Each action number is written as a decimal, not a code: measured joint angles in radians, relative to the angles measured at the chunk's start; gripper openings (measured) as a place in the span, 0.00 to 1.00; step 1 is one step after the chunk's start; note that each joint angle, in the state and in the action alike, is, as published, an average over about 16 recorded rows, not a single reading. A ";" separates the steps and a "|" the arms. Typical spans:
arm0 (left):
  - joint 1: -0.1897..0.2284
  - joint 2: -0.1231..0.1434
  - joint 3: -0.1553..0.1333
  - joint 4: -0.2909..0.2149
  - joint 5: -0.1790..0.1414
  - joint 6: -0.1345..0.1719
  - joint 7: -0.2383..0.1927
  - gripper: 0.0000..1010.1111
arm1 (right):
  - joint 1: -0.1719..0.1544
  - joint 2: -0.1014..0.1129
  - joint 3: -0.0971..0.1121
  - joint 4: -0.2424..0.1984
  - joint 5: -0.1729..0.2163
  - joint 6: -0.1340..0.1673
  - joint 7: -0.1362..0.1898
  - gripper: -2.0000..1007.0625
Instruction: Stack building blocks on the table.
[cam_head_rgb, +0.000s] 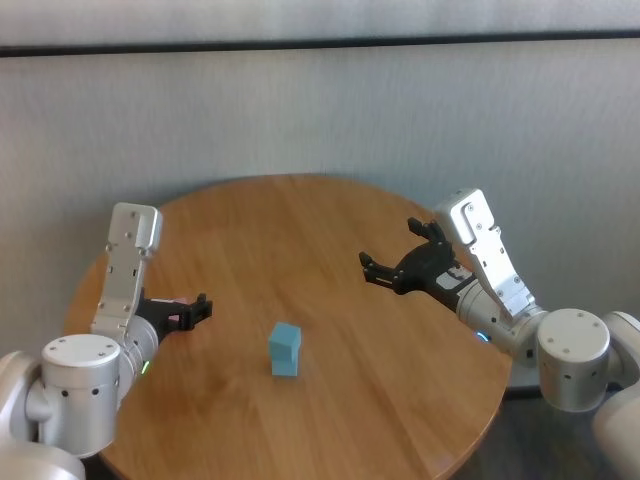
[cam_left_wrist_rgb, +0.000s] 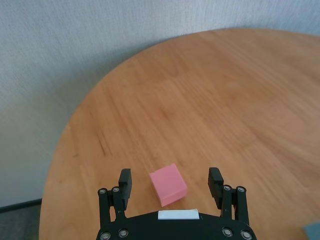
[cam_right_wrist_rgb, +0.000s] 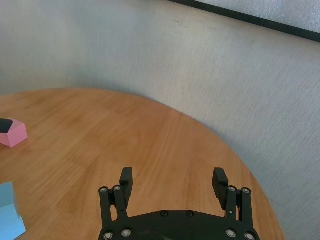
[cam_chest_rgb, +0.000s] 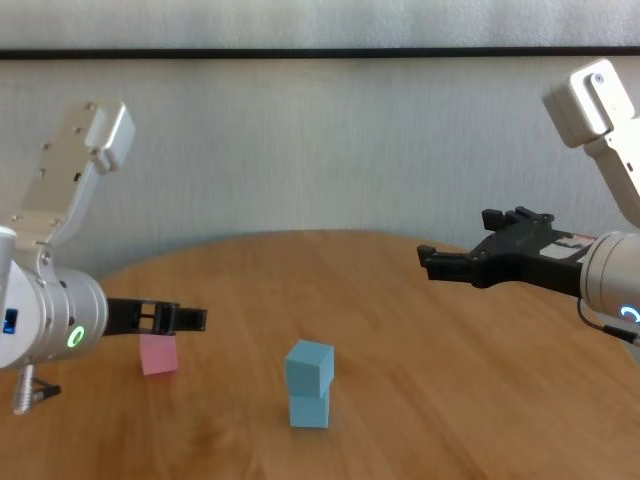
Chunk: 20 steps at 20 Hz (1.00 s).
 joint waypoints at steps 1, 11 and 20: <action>-0.004 0.000 0.001 0.009 0.005 -0.005 0.000 0.99 | 0.000 0.000 0.000 0.000 0.000 0.000 0.000 1.00; -0.031 -0.013 -0.008 0.091 0.036 -0.066 0.000 0.99 | 0.000 0.000 0.000 0.000 0.000 0.000 0.000 1.00; -0.056 -0.027 -0.030 0.159 0.049 -0.098 -0.007 0.99 | 0.000 0.000 0.000 0.000 0.000 0.000 0.000 1.00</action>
